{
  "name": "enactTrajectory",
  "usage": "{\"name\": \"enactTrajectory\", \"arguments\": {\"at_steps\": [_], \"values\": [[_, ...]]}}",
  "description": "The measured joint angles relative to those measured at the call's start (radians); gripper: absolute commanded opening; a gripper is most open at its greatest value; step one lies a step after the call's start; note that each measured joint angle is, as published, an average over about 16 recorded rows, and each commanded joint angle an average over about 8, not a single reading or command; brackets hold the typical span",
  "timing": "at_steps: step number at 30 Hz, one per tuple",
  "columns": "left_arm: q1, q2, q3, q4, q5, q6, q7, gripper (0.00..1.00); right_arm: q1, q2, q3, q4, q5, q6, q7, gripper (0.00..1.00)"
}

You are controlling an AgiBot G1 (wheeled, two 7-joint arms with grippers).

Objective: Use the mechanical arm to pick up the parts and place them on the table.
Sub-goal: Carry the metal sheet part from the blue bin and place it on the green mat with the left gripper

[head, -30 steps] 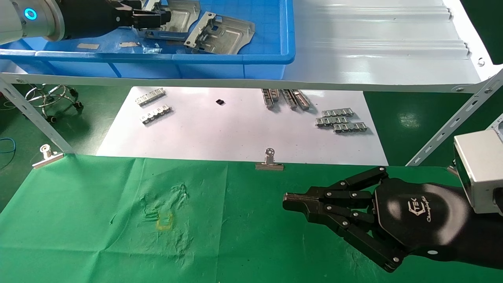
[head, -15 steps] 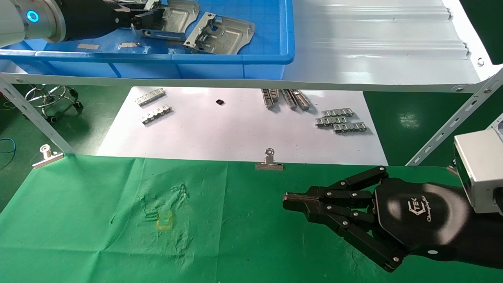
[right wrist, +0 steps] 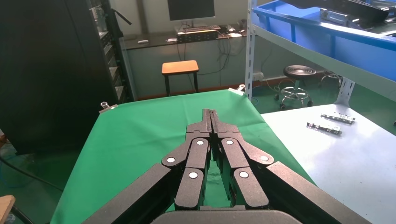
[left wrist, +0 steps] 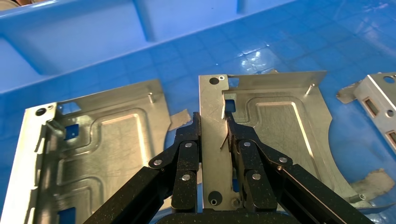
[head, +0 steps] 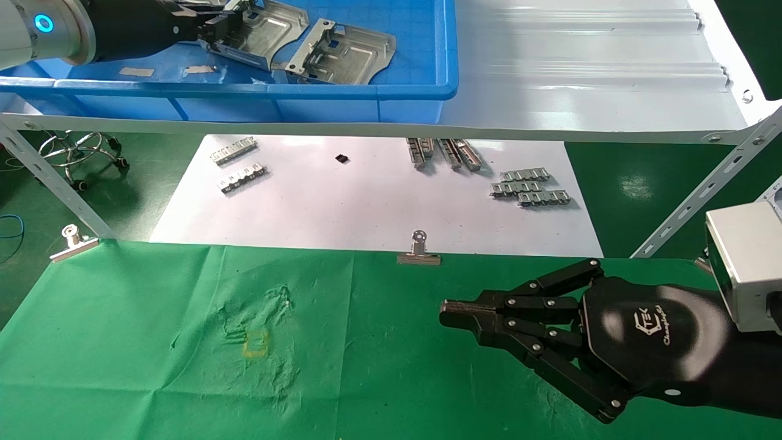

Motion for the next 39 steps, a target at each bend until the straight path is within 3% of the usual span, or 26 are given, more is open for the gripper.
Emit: {"name": "enactTrajectory", "arguments": {"at_steps": [12,30,39], "values": [[-0.008,-0.061,-0.061,-0.061,-0.09,0.116,0.077,0.0,0.0,0.0,0.0,0.0,0.0,0.0,0.0,0.0],[0.04,-0.244,-0.127,-0.213,-0.224,0.667,0.354,0.0,0.0,0.0,0.0,0.0,0.0,0.0,0.0,0.0],[0.123,-0.341,-0.08,-0.366,-0.297,0.81,0.442,0.0,0.0,0.0,0.0,0.0,0.0,0.0,0.0,0.0]]}}
